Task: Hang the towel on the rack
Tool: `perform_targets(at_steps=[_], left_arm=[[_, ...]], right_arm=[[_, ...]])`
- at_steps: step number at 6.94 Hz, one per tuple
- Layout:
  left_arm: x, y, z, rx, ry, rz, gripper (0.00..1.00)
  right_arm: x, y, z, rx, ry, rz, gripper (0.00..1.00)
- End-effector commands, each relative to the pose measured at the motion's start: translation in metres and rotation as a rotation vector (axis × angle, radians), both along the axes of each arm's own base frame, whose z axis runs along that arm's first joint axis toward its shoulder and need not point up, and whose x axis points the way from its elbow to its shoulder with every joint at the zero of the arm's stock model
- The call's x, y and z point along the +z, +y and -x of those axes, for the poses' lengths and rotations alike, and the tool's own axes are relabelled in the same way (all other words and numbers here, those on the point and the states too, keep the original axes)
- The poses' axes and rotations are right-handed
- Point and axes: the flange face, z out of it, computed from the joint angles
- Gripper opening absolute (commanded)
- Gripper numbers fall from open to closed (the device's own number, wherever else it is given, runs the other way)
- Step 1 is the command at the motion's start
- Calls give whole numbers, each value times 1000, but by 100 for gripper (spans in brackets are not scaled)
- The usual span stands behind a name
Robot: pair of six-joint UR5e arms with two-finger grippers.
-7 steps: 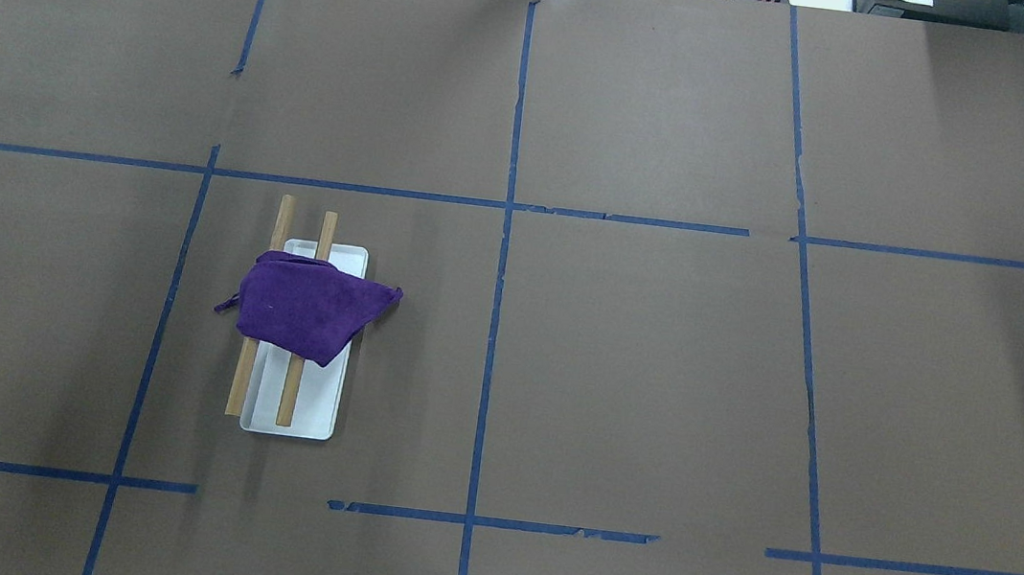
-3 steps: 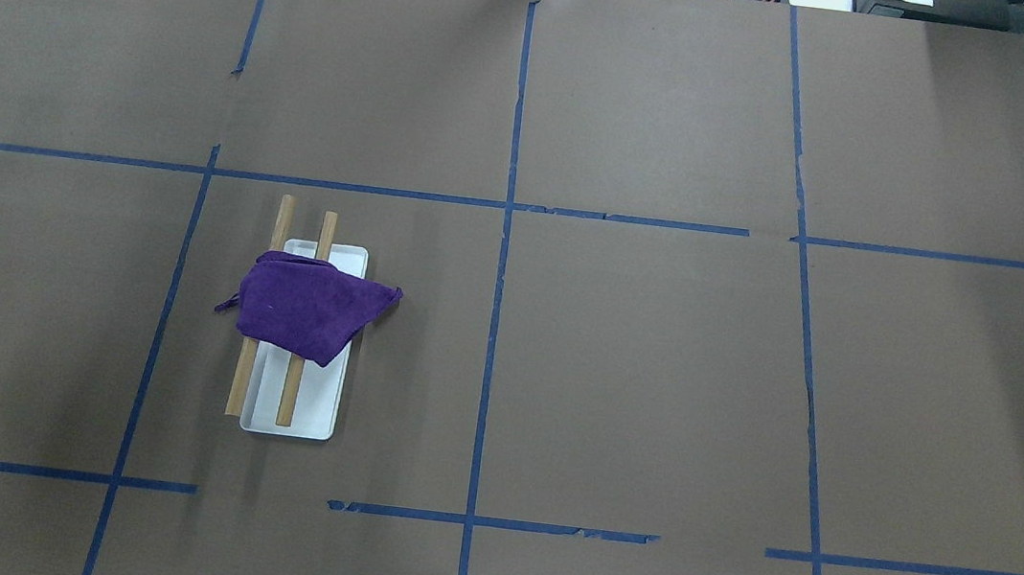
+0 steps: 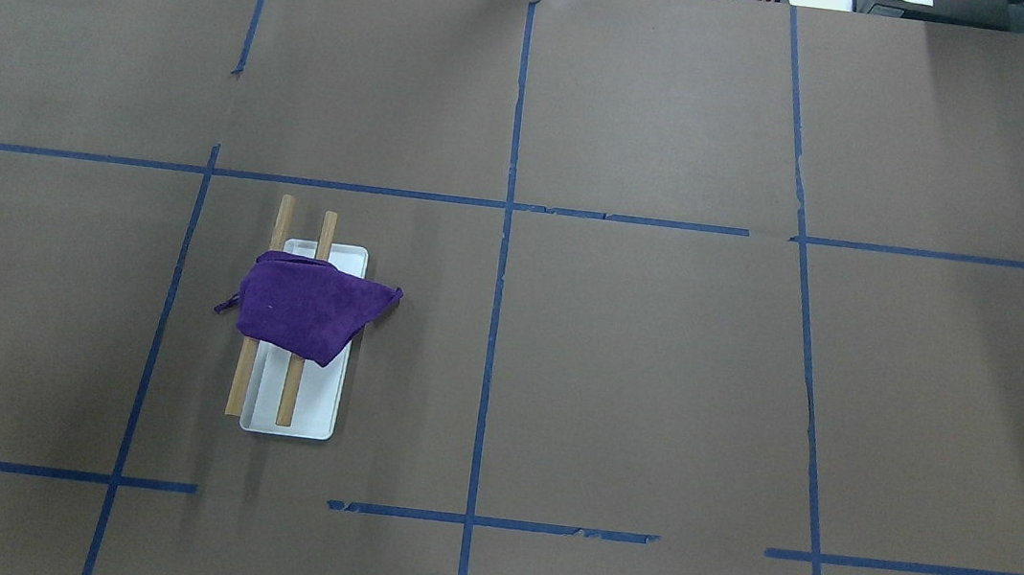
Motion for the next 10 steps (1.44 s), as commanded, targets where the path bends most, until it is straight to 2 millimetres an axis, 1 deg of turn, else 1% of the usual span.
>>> perform_targets(at_steps=[1,2,4,5,6,9,10], left_arm=[[0,2,0,-5,1,-1,100],[1,3,0,-6,2,0,100],[-13,1,0,-7,5,-29,100],[-34,-15,-2,-7,7,-64,100],[-29,-19,-3,0,7,-57,100],[-36,-18,2,-7,4,-21,100],[-33,-18,2,-7,2,-15,100]], right_arm=[[2,1,7,-15,5,4,100],[2,1,6,-15,8,-3,100],[0,0,7,-13,6,-6,100],[0,0,7,-13,6,-8,100],[-1,-1,7,-14,6,-10,100],[-1,-1,7,-15,5,-10,100],[-2,-1,7,-15,5,-12,100]])
